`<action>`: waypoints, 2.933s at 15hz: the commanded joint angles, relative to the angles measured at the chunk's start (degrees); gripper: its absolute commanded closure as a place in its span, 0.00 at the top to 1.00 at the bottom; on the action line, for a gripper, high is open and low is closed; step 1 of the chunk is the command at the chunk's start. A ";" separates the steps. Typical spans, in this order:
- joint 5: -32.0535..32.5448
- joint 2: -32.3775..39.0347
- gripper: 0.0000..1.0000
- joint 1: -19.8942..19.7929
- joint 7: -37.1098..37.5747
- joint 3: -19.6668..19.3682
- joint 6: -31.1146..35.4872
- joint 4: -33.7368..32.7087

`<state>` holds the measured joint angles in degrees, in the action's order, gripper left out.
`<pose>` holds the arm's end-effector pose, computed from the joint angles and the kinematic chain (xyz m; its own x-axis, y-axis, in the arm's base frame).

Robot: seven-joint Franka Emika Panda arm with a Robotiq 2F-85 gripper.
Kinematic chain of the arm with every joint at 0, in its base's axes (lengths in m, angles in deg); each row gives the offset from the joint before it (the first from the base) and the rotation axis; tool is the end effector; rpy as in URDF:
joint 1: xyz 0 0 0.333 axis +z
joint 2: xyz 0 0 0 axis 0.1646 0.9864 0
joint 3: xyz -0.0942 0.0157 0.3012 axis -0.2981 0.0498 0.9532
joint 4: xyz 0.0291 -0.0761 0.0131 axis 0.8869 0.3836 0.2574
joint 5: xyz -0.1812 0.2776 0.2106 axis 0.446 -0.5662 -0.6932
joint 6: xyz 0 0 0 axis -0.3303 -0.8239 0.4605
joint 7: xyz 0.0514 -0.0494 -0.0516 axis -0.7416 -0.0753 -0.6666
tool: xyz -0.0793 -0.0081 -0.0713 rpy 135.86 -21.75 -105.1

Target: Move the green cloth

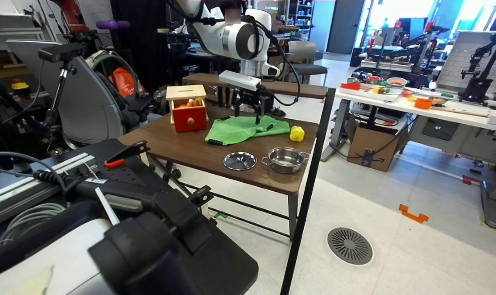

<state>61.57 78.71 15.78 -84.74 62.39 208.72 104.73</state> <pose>0.7342 0.1196 0.1136 0.9772 0.2090 -0.0372 0.2070 -0.9770 -0.0510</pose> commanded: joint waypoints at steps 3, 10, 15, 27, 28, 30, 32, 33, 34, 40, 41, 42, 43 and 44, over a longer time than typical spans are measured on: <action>0.80 5.15 1.00 0.74 0.00 -0.85 -5.16 -8.15; 0.99 9.52 1.00 1.21 -0.60 -0.72 -8.26 -13.31; 2.15 9.09 1.00 2.49 -1.97 -0.51 -12.36 -14.20; 3.06 9.18 1.00 4.12 -2.05 -0.18 -18.40 -10.79; 3.13 8.89 1.00 4.31 -2.11 -0.09 -18.72 -10.32; 3.28 8.22 1.00 4.82 -2.29 0.03 -18.86 -9.30; 3.34 7.41 1.00 5.47 -2.25 0.06 -18.99 -8.15; 3.44 6.74 1.00 5.87 -2.03 0.01 -19.12 -7.31; 3.48 6.15 1.00 6.22 -1.88 -0.01 -19.10 -6.51; 3.84 0.30 1.00 7.05 -0.03 -0.55 -17.66 0.78; 3.89 -0.75 1.00 7.01 0.57 -0.65 -17.17 2.34; 3.93 -1.57 1.00 6.94 1.05 -0.85 -16.80 3.80; 3.75 -2.19 1.00 6.77 1.40 -0.92 -16.54 4.99; 3.47 -2.73 1.00 6.54 1.79 -0.93 -16.30 6.22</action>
<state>65.18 80.21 22.22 -84.26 61.56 191.52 103.79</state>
